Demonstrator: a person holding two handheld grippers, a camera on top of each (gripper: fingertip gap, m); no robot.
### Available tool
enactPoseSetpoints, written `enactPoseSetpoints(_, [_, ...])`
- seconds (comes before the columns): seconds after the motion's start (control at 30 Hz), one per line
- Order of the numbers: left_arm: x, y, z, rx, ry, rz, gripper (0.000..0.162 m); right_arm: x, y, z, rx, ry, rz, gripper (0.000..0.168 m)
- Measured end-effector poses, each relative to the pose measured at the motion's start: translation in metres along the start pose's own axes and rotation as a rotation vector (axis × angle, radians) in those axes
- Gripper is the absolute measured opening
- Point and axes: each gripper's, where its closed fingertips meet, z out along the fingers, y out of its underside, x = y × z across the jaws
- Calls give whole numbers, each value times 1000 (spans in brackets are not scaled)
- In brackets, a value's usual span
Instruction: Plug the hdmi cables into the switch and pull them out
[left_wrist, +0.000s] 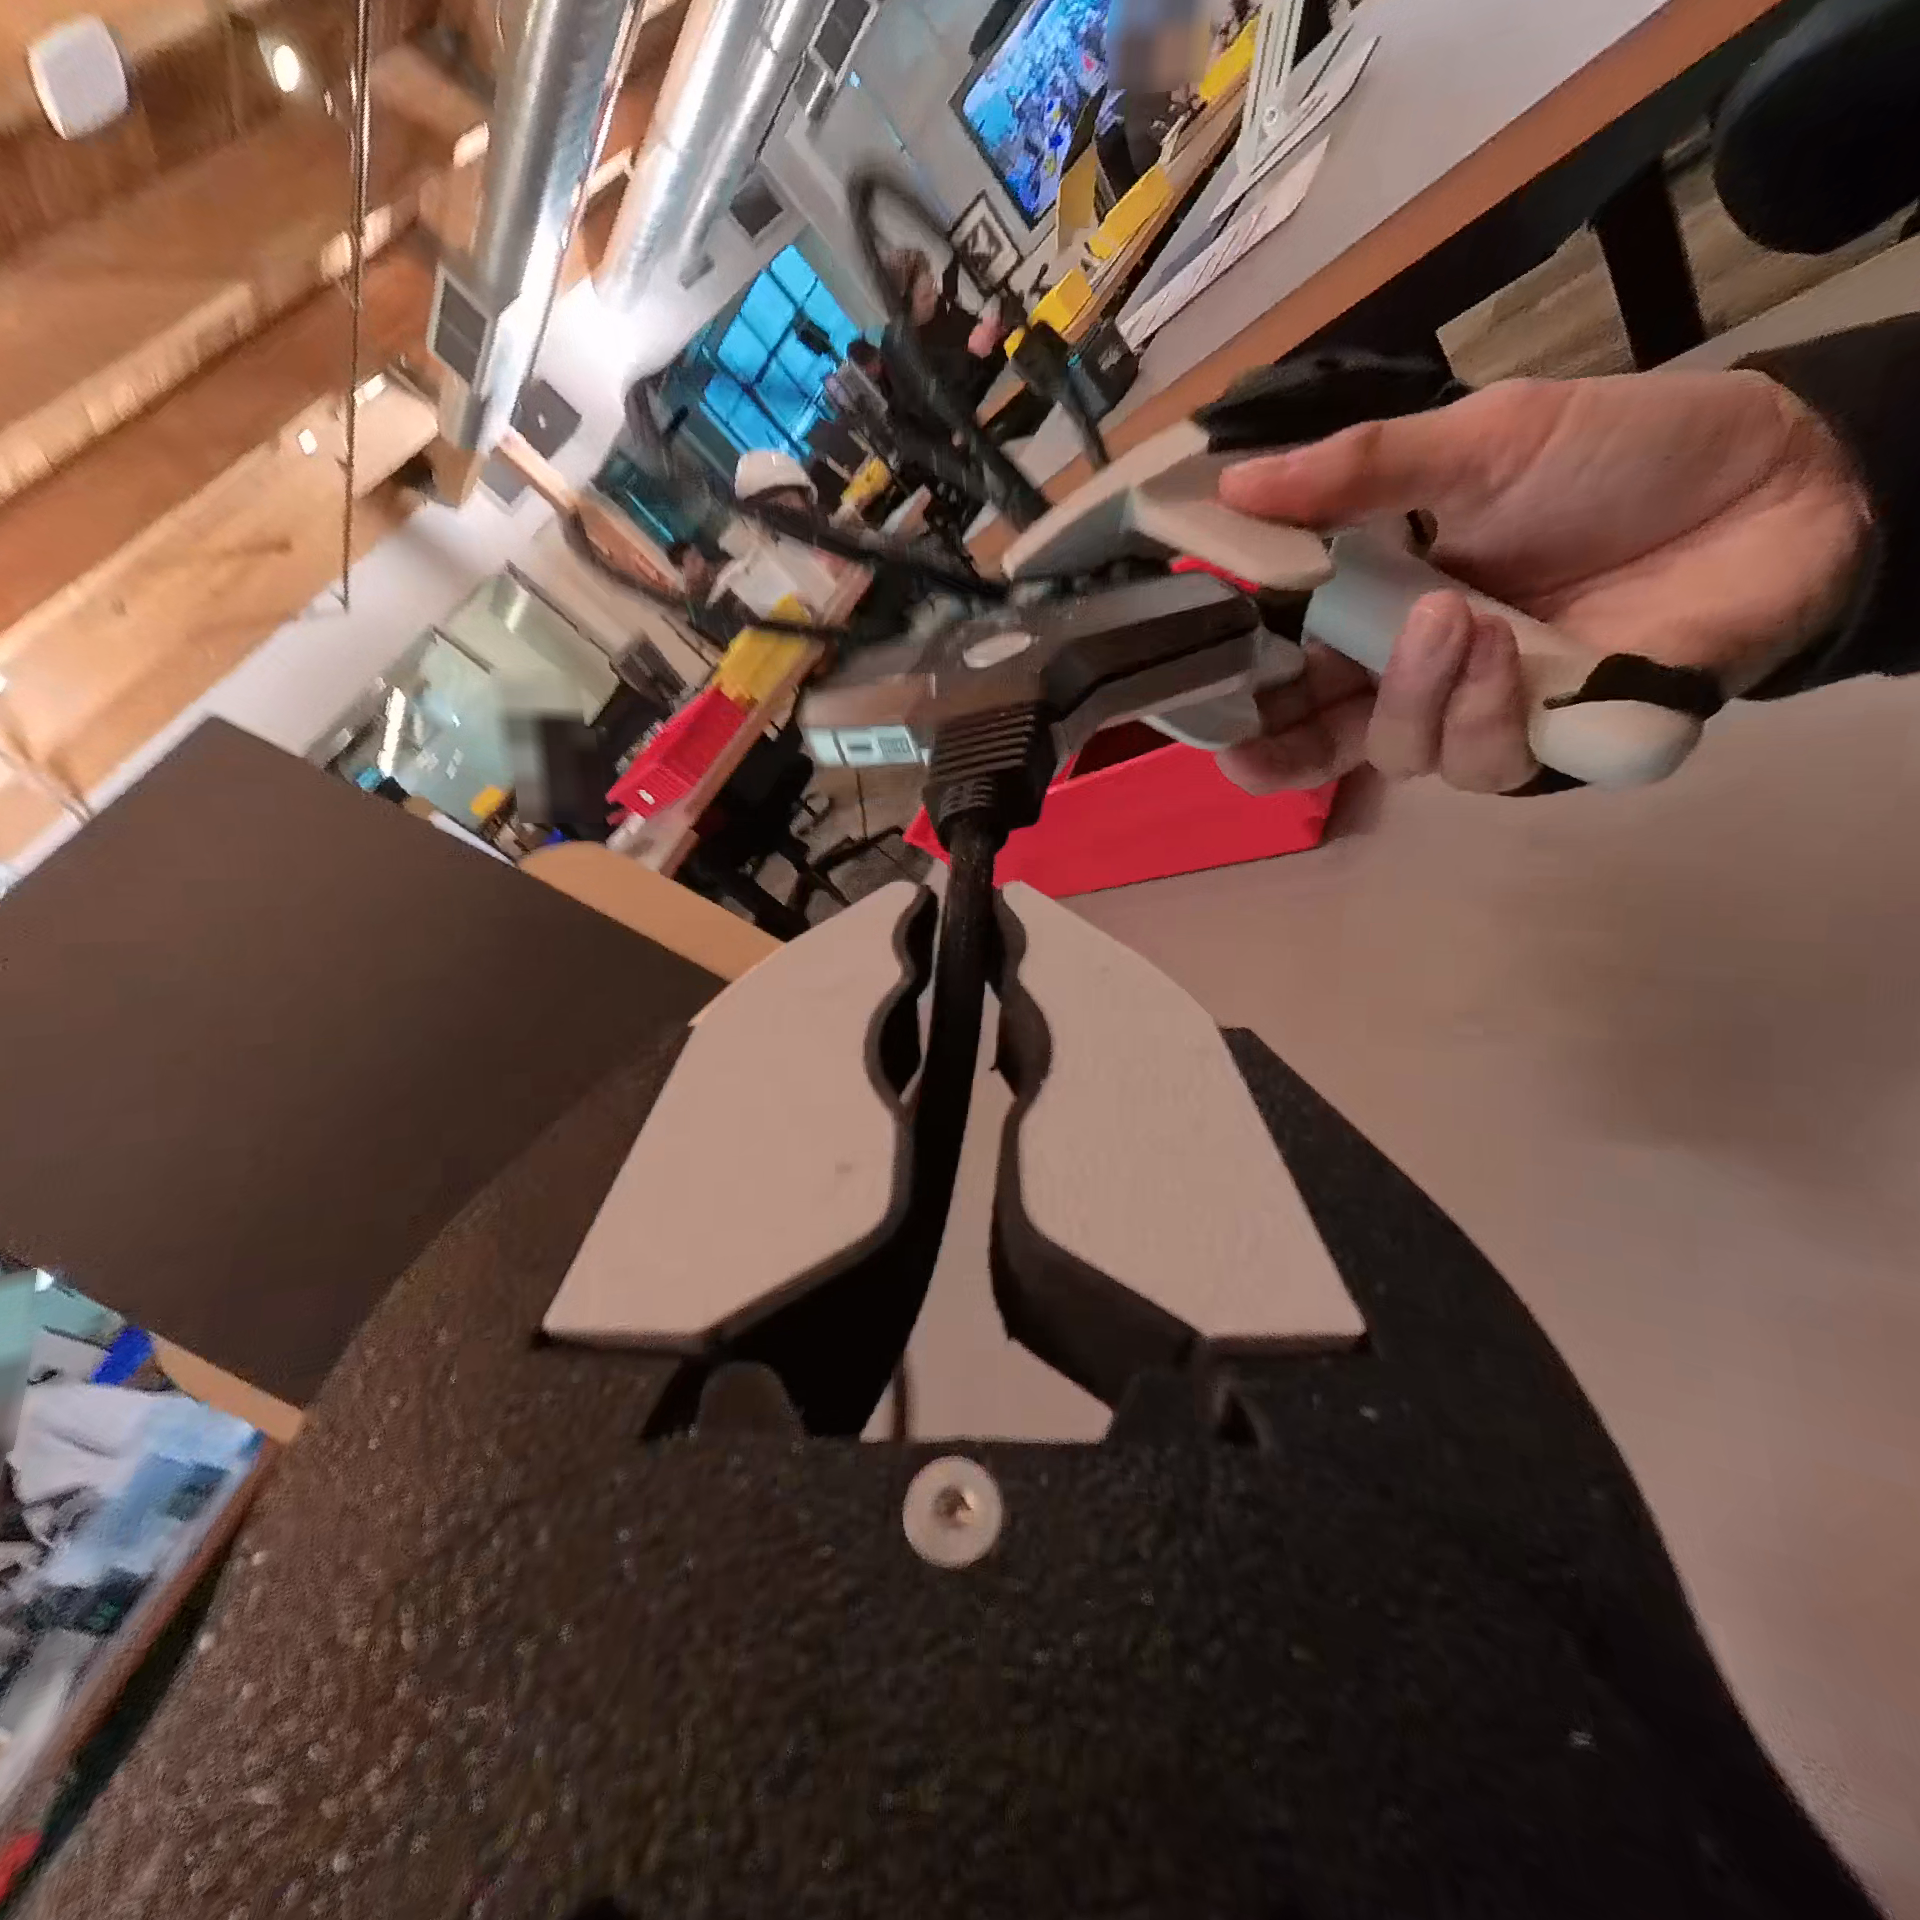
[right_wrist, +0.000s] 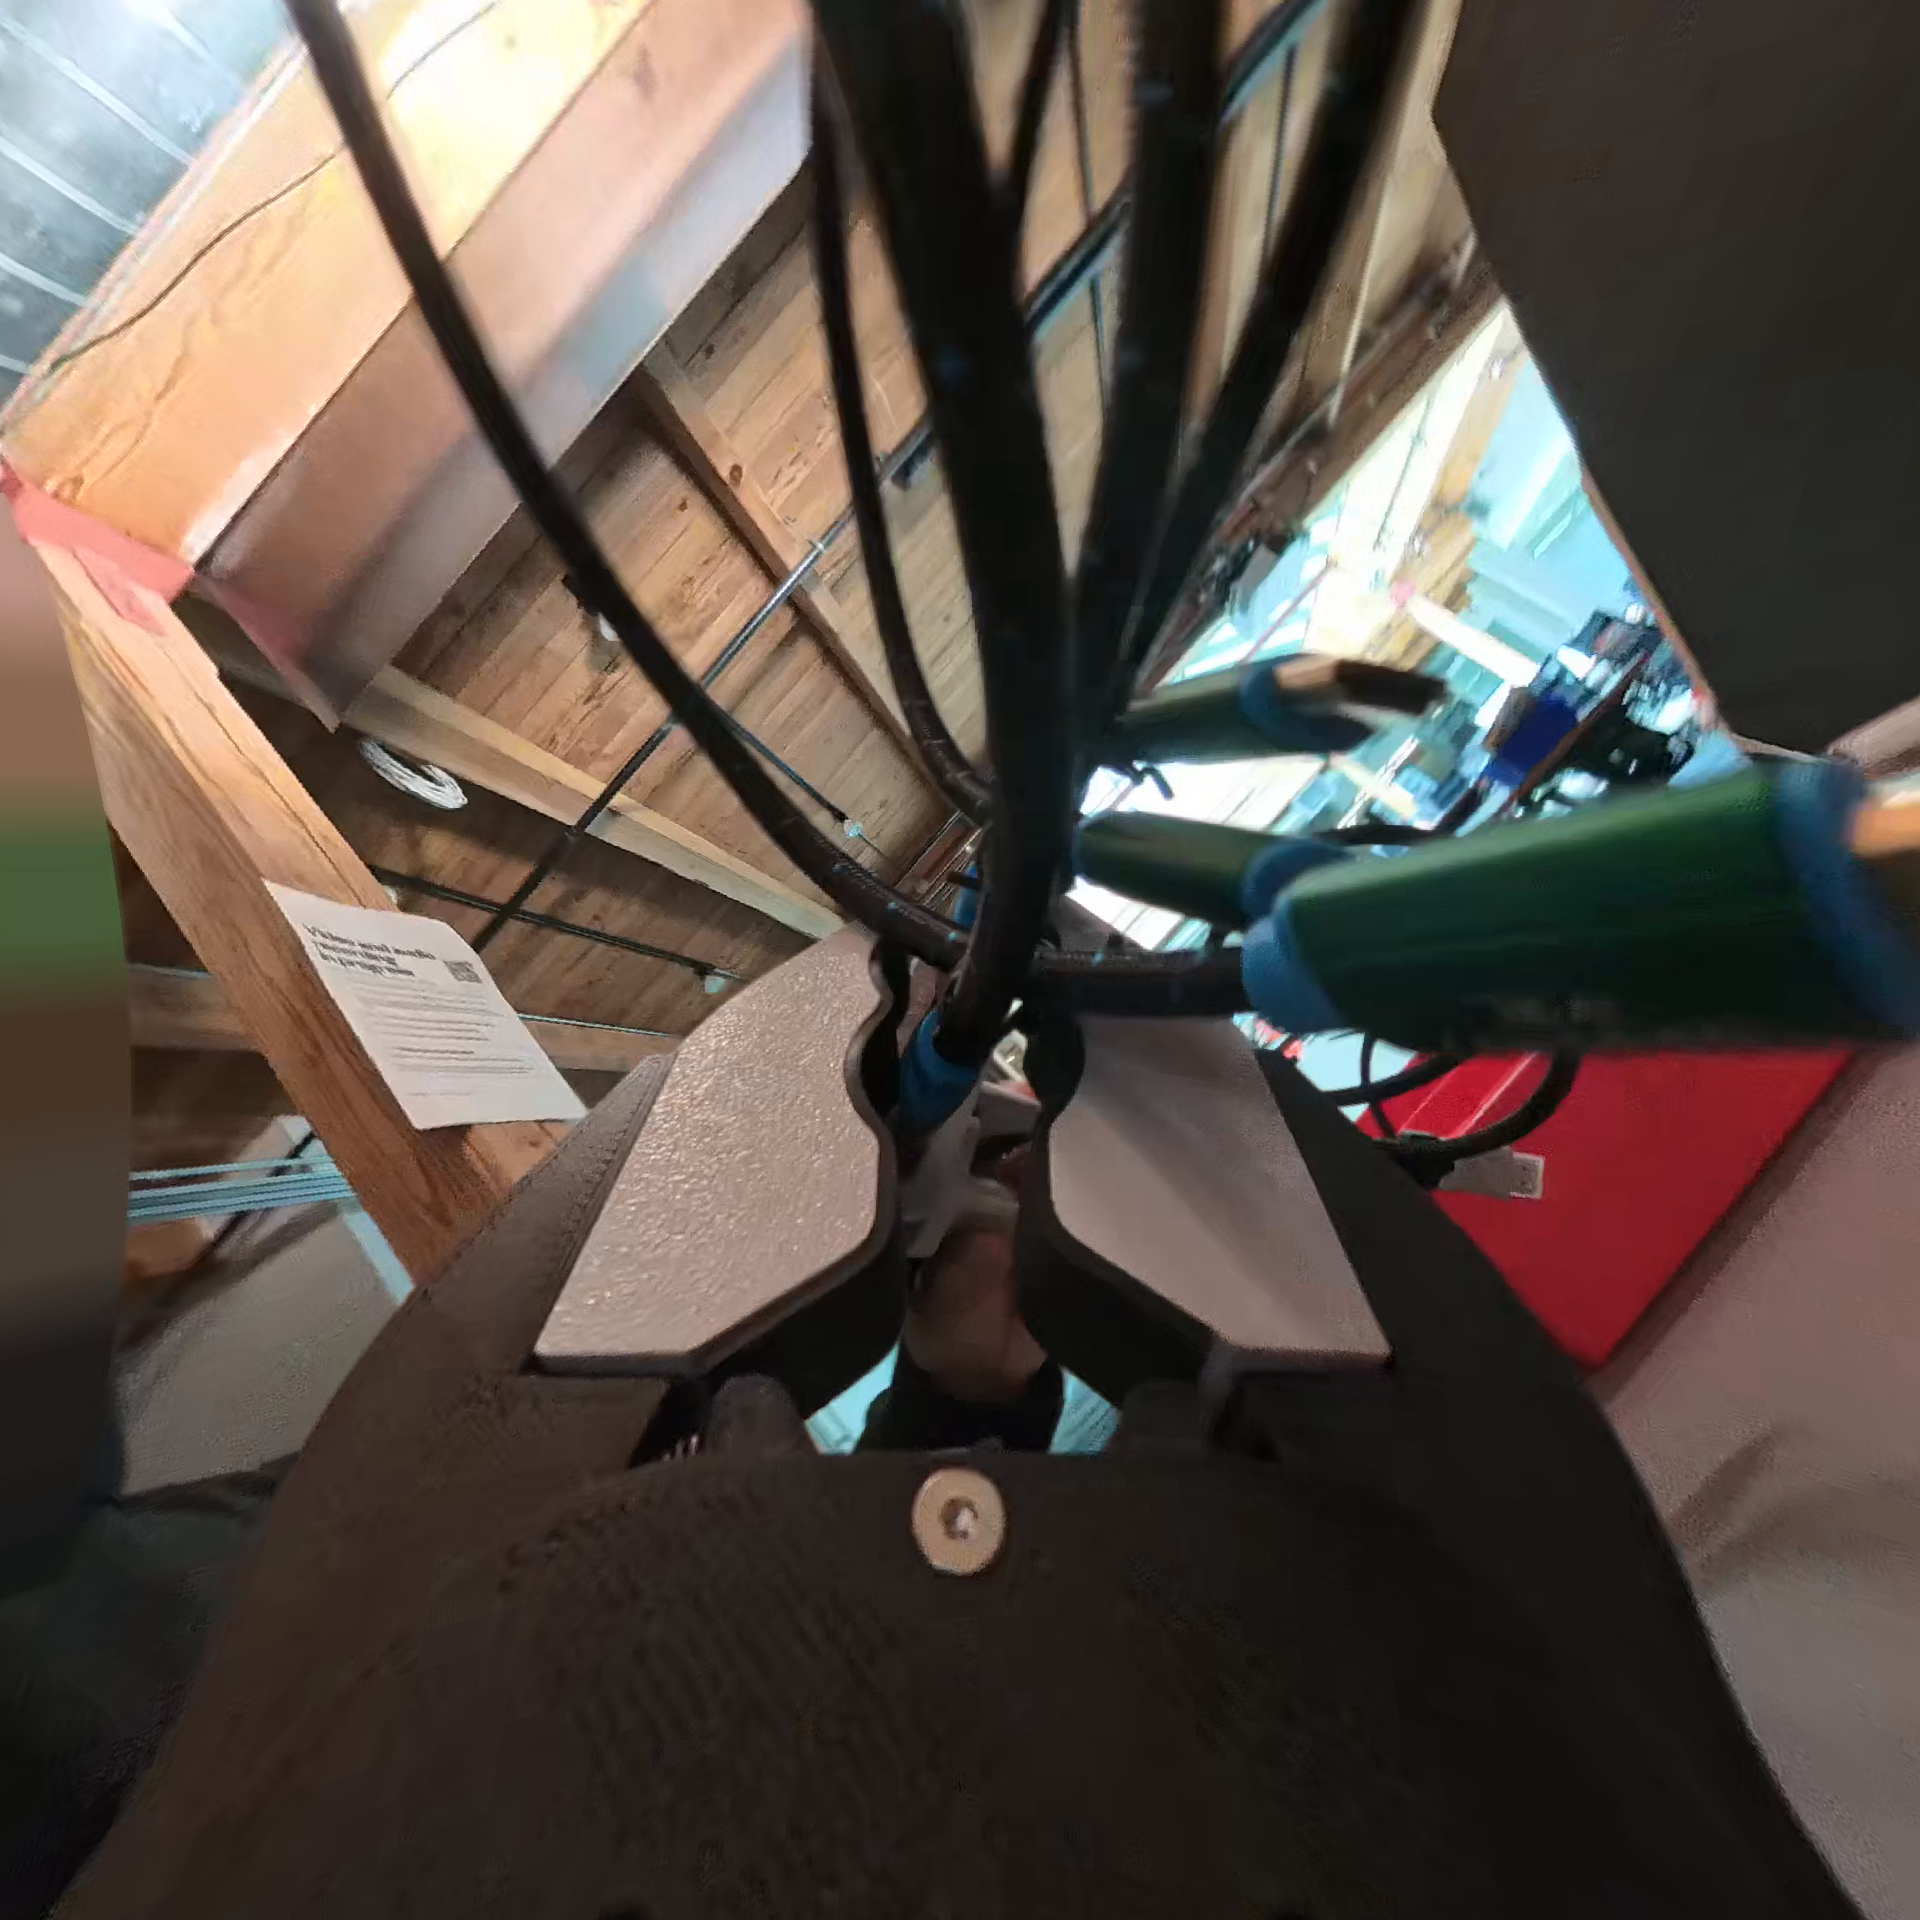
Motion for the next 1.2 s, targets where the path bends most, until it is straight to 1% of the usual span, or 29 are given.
enactPoseSetpoints(0.03, [2,4,1,-15,5,-37,14,-3,-1,0,8,-5,-43,17])
enactPoseSetpoints(0.1, [8,6,3,-29,33,-109,33,-5,1,1,-12,7,-127,15])
enactPoseSetpoints(0.13, [10,5,3,-18,42,-136,36,-5,2,1,-28,19,-154,14])
enactPoseSetpoints(0.2, [12,-4,5,49,58,-197,34,-5,7,4,-60,58,-194,12])
enactPoseSetpoints(0.27, [15,-3,10,50,62,-226,35,-7,9,7,-54,63,-159,12])
enactPoseSetpoints(0.33, [18,-2,12,45,56,-156,38,-4,7,7,-37,100,-140,12])
enactPoseSetpoints(0.37, [19,-3,13,50,41,-112,35,-3,5,7,-25,113,-147,12])
enactPoseSetpoints(0.43, [27,-2,14,53,60,-104,35,-1,1,4,0,134,-125,12])
enactPoseSetpoints(0.5, [33,3,17,34,75,-156,40,0,-2,3,21,142,-104,12])
enactPoseSetpoints(0.57, [36,4,22,43,60,-162,43,3,0,3,27,160,-93,12])
enactPoseSetpoints(0.63, [42,6,26,19,74,-168,47,3,3,5,44,156,-71,12])
enactPoseSetpoints(0.7, [42,7,30,13,44,-180,53,5,4,5,61,165,-75,12])
enactPoseSetpoints(0.77, [44,10,32,-32,23,-222,52,6,2,4,81,178,-87,12])
enactPoseSetpoints(0.83, [44,13,31,-105,-40,-250,50,10,-1,2,90,206,-105,12])
enactPoseSetpoints(0.87, [48,11,31,-111,-40,-252,40,10,-3,1,101,206,-97,12])
enactPoseSetpoints(0.9, [56,9,31,-115,-28,-252,37,10,-4,0,113,202,-86,12])
enactPoseSetpoints(0.93, [60,13,32,-137,-52,-257,35,10,-6,-1,127,203,-81,12])
enactPoseSetpoints(1.0, [62,20,36,-155,-142,-268,41,11,-7,-2,136,209,-80,12])
enactPoseSetpoints(1.03, [63,21,38,-138,-185,-292,45,11,-6,-2,141,210,-74,12])
enactPoseSetpoints(1.07, [61,18,40,-101,-225,-323,45,10,-5,-2,143,207,-67,12])
enactPoseSetpoints(1.13, [53,8,39,4,-304,-356,32,11,0,-1,139,205,-50,12])
enactPoseSetpoints(1.2, [52,5,41,42,-322,-344,32,10,-3,-3,174,206,-37,12])
